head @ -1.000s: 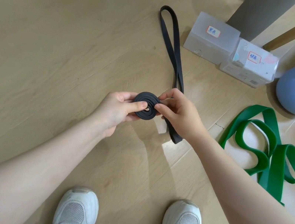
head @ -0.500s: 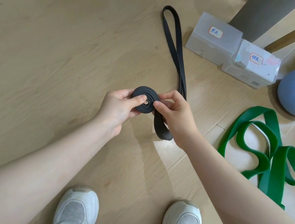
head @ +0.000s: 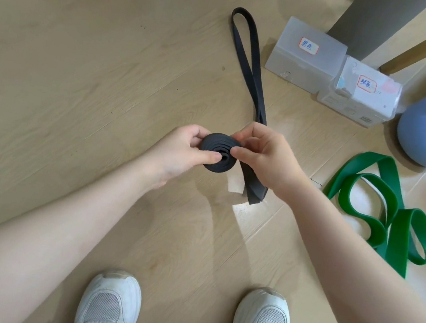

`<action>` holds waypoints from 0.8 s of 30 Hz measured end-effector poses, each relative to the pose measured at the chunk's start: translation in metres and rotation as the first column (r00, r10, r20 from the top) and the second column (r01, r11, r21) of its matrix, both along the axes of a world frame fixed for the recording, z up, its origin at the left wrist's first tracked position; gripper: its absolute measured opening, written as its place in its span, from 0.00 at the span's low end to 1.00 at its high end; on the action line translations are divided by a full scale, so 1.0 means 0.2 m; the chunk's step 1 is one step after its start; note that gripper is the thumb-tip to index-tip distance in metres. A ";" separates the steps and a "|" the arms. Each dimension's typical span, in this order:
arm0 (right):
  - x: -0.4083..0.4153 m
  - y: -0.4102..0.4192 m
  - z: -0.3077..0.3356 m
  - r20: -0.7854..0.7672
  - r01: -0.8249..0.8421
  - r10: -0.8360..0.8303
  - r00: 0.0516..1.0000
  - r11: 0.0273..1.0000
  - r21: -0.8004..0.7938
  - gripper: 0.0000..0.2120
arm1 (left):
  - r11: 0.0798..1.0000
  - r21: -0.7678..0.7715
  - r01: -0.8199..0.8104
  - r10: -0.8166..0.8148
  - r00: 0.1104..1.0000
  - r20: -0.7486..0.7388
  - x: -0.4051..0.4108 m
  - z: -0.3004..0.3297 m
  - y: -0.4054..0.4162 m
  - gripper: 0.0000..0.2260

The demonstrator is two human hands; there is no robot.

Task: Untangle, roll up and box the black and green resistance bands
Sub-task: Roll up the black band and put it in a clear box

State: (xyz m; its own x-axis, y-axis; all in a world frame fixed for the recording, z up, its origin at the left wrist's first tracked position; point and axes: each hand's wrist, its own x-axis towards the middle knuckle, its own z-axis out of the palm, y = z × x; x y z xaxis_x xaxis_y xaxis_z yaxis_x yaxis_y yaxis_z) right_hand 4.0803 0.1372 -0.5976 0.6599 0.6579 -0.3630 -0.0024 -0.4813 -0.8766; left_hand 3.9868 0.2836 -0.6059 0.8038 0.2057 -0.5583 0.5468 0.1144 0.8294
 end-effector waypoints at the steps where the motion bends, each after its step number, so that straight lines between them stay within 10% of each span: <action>1: 0.01 -0.01 0.01 0.031 -0.044 0.045 0.999 0.999 -0.020 0.09 | 0.998 0.008 0.065 -0.065 0.998 -0.021 0.02 0.01 0.00 0.09; 8: 0.03 0.00 0.00 0.152 -0.160 0.167 0.974 0.985 -0.056 0.06 | 0.971 0.108 0.214 -0.207 0.976 -0.075 0.07 0.04 0.03 0.05; 24: 0.03 -0.05 -0.03 -0.029 -0.036 0.037 0.999 0.997 0.063 0.10 | 0.972 -0.150 -0.182 0.185 0.983 0.010 0.03 0.03 0.02 0.06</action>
